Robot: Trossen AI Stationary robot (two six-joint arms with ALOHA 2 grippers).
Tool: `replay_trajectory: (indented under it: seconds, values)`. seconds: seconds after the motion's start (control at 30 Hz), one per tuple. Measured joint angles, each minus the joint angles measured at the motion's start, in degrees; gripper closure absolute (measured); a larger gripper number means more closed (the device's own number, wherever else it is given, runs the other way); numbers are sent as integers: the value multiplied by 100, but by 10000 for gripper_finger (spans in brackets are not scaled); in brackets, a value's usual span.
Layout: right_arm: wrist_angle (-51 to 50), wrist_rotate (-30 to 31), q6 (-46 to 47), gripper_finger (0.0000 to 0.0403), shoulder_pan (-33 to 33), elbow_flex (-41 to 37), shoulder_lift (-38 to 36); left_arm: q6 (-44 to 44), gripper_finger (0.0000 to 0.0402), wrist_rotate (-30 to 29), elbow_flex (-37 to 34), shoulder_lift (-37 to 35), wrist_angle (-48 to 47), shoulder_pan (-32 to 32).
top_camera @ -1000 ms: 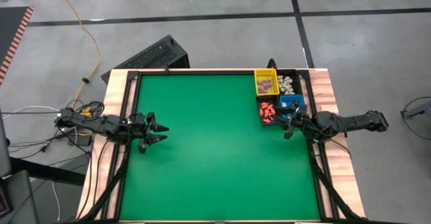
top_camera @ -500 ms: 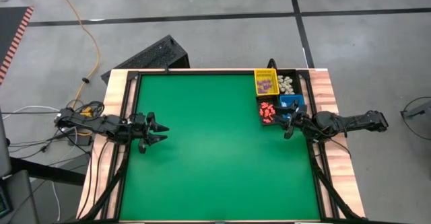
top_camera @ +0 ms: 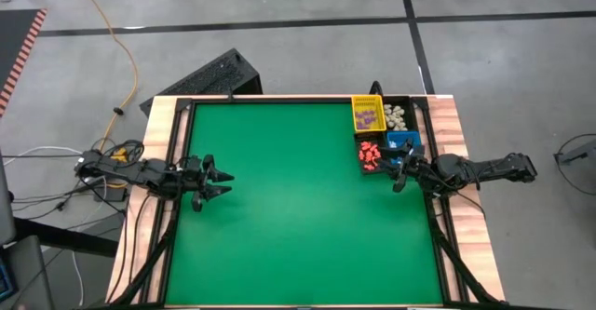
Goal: Sort Halloween decoration
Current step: Return to Home Position
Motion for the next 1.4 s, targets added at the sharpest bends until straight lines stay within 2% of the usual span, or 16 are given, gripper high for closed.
replay_trajectory:
  seconds: [0.27,0.73,1.4]
  values:
    - [0,0,0,179,0,0,2,2,221,27,0,49,-17,368]
    - [-2,-1,0,179,0,0,2,1,221,31,0,845,-17,435]
    - [-7,-2,0,179,0,0,2,0,221,32,0,905,-17,435]
